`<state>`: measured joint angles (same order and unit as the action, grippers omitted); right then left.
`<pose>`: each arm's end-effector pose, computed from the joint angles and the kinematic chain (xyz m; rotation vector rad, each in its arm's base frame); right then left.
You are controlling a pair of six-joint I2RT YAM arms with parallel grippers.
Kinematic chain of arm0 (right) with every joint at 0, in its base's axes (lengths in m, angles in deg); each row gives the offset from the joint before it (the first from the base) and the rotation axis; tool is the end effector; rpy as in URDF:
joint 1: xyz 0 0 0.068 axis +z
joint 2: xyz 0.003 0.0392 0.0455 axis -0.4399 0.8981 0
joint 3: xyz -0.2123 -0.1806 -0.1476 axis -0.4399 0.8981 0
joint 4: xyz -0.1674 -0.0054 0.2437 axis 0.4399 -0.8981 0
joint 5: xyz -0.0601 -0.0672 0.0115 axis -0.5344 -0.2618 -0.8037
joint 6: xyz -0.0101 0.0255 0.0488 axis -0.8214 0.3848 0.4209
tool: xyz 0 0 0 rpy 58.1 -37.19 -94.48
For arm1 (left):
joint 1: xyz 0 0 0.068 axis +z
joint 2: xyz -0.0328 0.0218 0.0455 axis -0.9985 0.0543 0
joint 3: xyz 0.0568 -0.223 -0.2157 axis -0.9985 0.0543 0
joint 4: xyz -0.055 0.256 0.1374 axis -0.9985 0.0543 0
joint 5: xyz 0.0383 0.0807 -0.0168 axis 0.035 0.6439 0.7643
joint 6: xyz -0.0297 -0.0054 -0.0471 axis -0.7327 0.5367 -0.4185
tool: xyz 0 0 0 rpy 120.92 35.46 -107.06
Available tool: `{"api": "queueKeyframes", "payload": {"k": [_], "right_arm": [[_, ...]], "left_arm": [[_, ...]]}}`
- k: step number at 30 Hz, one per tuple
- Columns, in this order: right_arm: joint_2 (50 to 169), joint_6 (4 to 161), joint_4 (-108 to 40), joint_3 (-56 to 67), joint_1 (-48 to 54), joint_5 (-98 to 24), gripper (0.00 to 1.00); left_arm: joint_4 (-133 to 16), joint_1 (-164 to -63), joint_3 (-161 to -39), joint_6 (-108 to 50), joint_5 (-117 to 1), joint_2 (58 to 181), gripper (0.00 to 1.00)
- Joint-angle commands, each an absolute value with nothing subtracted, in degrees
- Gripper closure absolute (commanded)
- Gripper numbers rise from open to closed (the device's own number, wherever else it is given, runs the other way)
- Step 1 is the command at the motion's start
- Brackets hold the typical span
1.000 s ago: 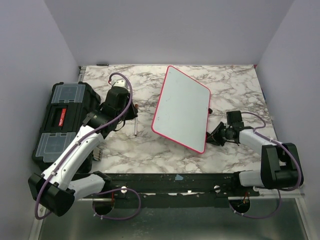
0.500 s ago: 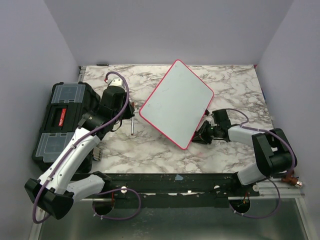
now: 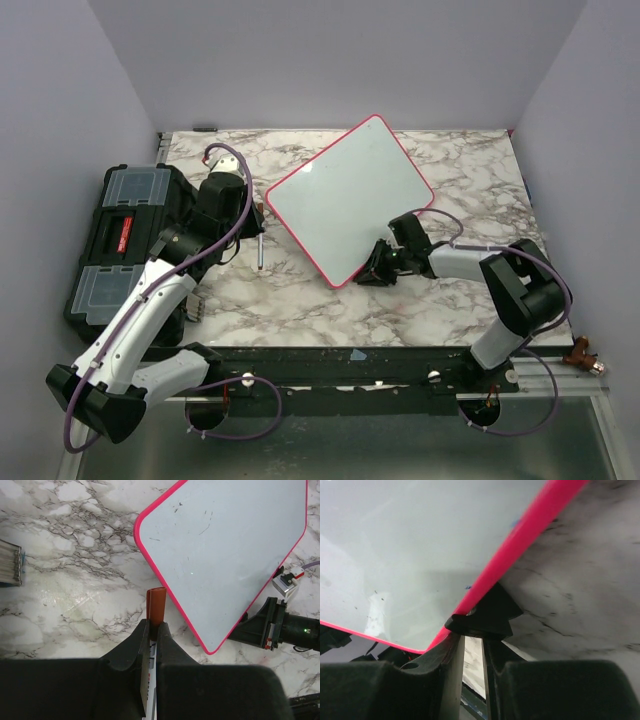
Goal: Write a sentence on the whiteboard
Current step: Move the whiteboard stand to the center of the board.
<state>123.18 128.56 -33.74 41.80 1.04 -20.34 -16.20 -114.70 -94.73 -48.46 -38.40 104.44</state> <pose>0.2748 0.1589 0.1349 0.4282 2.7406 1.0195 0.2079 -0.1012 0.4107 -0.1706 2.1642 -0.3846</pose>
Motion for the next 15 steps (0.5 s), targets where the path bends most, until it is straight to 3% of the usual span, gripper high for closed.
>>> {"api": "queueKeyframes", "payload": {"k": [1,15], "right_arm": [[128.0,127.5,-36.6,41.8,4.6,-28.4,0.76],[120.7,122.3,-46.2,44.4,6.3,-35.7,0.71]], "left_arm": [[-15.7,-114.4,-96.5,-48.0,-37.6,103.6,1.00],[-16.4,-114.3,-96.5,-49.0,-39.1,103.9,1.00]]}}
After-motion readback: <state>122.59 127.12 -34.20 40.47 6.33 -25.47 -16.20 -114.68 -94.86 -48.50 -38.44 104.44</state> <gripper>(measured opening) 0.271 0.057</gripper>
